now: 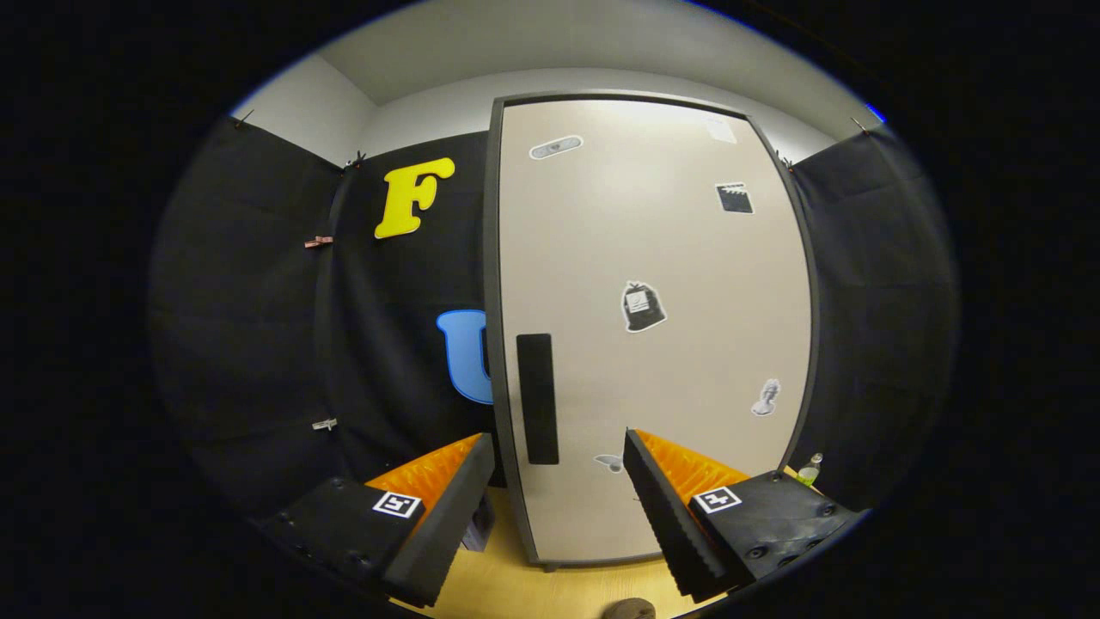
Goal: Open the shoe cabinet door, grab the shoes and put them into the shoe cabinet, then close the shoe cabinet door.
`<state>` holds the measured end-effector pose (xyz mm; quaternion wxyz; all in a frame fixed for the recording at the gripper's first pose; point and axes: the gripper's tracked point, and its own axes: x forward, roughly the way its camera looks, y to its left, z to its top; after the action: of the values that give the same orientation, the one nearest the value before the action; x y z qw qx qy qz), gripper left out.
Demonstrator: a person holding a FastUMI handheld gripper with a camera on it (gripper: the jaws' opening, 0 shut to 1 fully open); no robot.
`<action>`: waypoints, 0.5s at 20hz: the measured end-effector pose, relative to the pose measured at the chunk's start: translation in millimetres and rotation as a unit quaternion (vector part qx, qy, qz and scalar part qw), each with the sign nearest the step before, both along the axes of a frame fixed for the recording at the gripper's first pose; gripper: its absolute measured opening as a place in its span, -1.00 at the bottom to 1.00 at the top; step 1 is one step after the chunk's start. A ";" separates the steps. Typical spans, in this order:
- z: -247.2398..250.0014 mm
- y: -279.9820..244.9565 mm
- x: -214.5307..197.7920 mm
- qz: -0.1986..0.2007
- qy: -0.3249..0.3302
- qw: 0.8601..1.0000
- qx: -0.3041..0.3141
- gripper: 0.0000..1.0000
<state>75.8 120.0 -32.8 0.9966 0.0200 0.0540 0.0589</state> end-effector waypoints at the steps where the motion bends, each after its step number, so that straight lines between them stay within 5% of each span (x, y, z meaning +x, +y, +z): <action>1: -2.0 5.4 8.1 0.001 0.001 1.000 0.001 0.98; 10: -14.4 14.1 79.8 -0.023 -0.006 1.000 -0.004 0.96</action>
<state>155.7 134.1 -47.2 0.9981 0.0171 0.0473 0.0358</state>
